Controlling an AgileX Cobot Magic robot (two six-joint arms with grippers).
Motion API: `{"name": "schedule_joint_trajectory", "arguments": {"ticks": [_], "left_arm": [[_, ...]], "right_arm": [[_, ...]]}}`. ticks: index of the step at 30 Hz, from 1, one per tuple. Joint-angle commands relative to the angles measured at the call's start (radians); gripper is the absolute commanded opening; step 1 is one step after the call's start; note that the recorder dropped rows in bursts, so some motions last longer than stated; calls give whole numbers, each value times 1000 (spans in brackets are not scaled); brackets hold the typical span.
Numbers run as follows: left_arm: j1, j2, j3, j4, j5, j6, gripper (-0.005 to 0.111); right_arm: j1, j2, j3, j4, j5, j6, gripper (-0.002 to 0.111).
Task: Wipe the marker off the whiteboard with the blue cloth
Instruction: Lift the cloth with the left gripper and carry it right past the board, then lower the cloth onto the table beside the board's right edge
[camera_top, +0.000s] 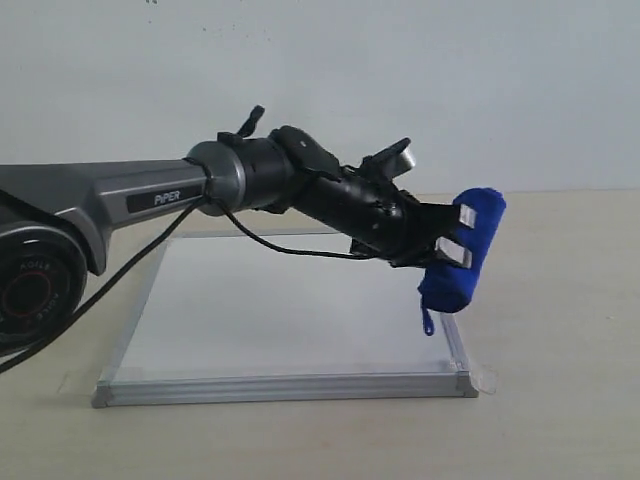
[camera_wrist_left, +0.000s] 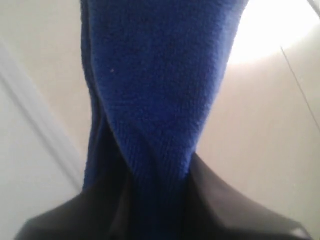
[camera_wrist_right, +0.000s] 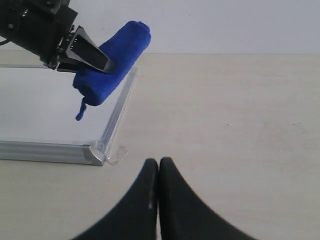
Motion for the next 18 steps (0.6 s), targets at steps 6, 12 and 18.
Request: {"name": "schedule_joint_trajectory", "arguments": {"ticks": [6, 12, 18], "left_arm": [[-70, 5, 18, -159, -281, -196, 4], [-108, 5, 107, -165, -420, -290, 4], [-130, 5, 109, -155, -397, -288, 4]], "right_arm": [[-2, -4, 0, 0, -9, 0, 0], [-2, -4, 0, 0, -9, 0, 0], [-2, -4, 0, 0, -9, 0, 0]]}}
